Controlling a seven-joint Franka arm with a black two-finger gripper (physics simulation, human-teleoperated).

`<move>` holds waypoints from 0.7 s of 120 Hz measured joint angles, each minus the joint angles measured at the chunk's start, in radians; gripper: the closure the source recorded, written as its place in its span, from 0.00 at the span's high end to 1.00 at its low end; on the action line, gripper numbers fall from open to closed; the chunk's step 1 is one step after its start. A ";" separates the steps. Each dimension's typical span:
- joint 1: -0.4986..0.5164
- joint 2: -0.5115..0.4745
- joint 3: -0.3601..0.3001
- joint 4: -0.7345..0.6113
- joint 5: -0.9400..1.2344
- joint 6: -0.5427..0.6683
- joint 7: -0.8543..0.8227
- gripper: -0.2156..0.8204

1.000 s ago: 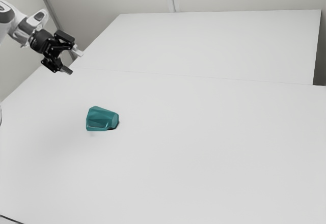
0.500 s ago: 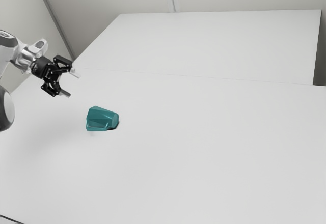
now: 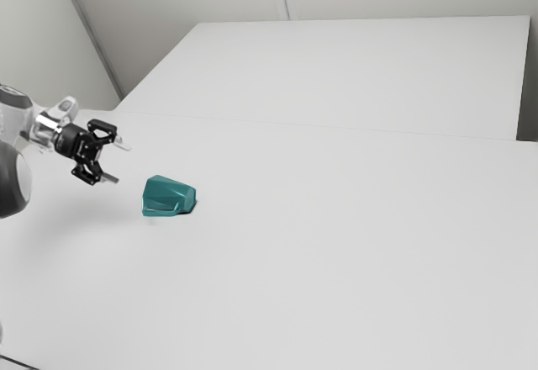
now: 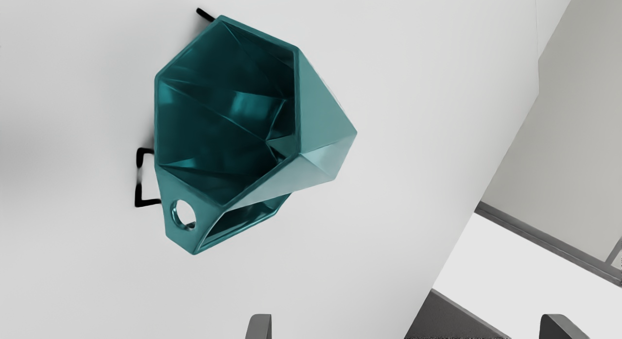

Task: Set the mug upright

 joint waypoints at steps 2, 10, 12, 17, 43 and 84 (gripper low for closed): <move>0.001 0.006 -0.001 0.001 -0.003 0.000 0.002 0.79; 0.013 0.024 -0.010 0.003 -0.013 0.000 0.008 0.79; 0.018 0.027 -0.014 0.004 -0.014 0.000 0.010 0.79; 0.031 0.036 -0.024 0.006 -0.018 -0.001 0.014 0.79; 0.068 0.067 -0.045 0.041 -0.025 0.000 0.032 0.79; 0.121 0.156 -0.138 0.149 -0.031 0.000 0.049 0.79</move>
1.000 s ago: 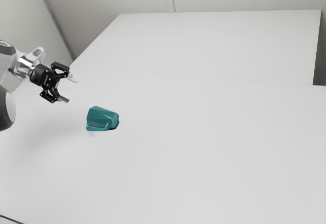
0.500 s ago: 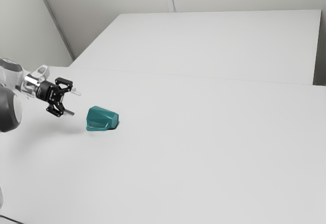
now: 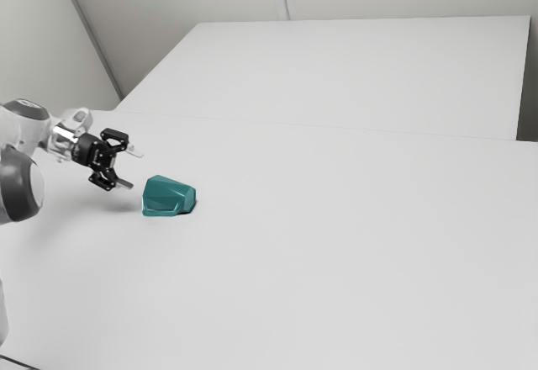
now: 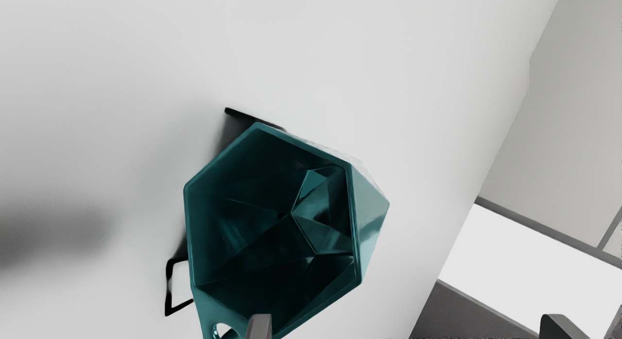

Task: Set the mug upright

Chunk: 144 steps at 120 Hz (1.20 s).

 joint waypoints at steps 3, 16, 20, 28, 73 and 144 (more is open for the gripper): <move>0.001 0.003 -0.002 0.001 -0.001 0.000 0.001 0.79; 0.001 0.010 -0.011 0.002 -0.006 0.003 0.004 0.79; 0.001 0.010 -0.012 0.002 -0.008 0.005 0.005 0.79; 0.002 0.011 -0.020 0.002 -0.011 0.009 0.006 0.79; 0.002 0.011 -0.067 -0.005 -0.023 0.043 0.005 0.79; 0.000 0.014 -0.118 -0.026 -0.025 0.079 -0.002 0.79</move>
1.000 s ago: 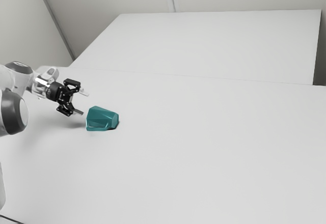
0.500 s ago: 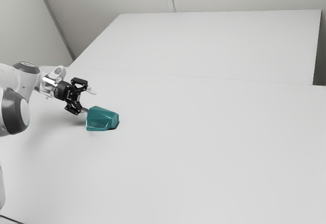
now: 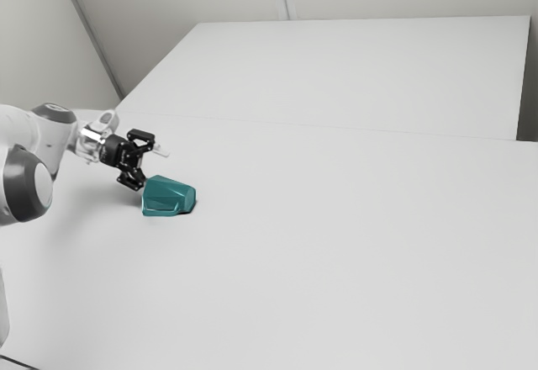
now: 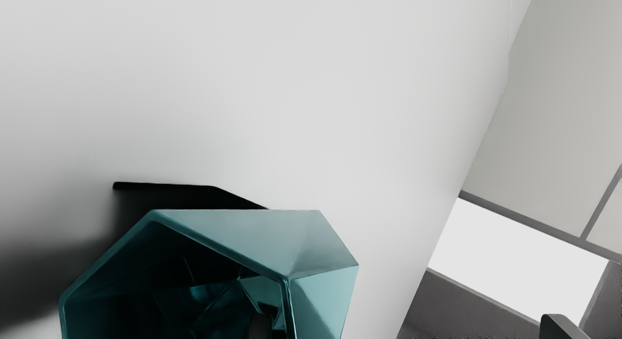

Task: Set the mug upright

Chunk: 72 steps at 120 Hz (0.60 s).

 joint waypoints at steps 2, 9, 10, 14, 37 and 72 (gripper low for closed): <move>0.000 0.000 -0.002 -0.002 0.000 0.001 0.000 0.79; -0.001 0.000 -0.006 -0.009 0.000 0.002 -0.001 0.79; -0.001 0.000 -0.006 -0.010 0.000 0.003 -0.001 0.79; -0.001 0.000 -0.009 -0.011 0.000 0.003 -0.001 0.79; -0.001 0.000 -0.018 -0.017 0.000 0.005 -0.003 0.71; -0.004 0.000 -0.020 -0.019 0.000 0.006 -0.005 0.33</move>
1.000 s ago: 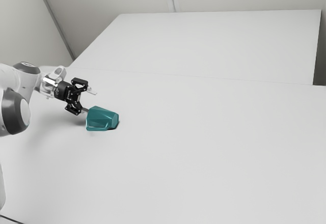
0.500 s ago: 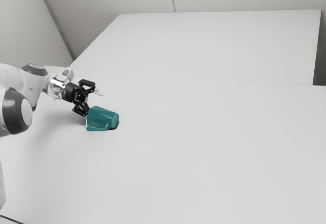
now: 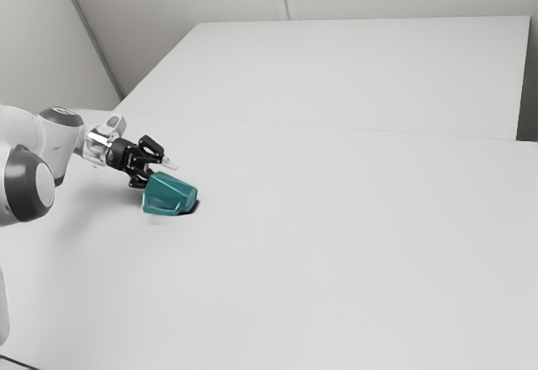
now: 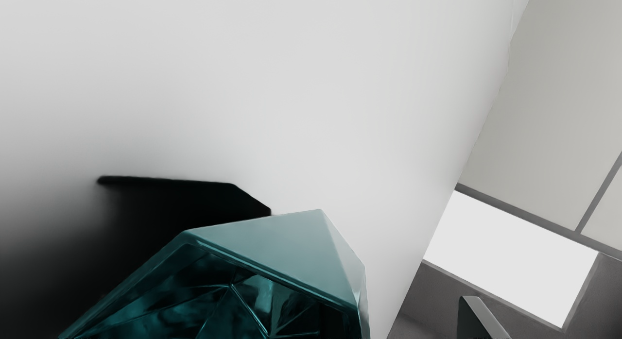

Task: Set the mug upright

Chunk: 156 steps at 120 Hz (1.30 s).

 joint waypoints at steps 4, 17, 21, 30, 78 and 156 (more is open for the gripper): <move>0.000 0.000 0.000 0.000 0.000 0.000 -0.001 0.30; 0.000 0.000 0.000 -0.003 0.000 0.000 -0.007 0.19; 0.000 0.000 0.000 -0.005 0.000 0.000 -0.009 0.16; 0.000 0.000 0.000 -0.006 0.000 -0.001 -0.014 0.12; -0.003 -0.008 -0.007 -0.007 0.001 0.000 -0.034 0.05; -0.078 -0.175 -0.043 -0.005 0.139 0.036 -0.094 0.03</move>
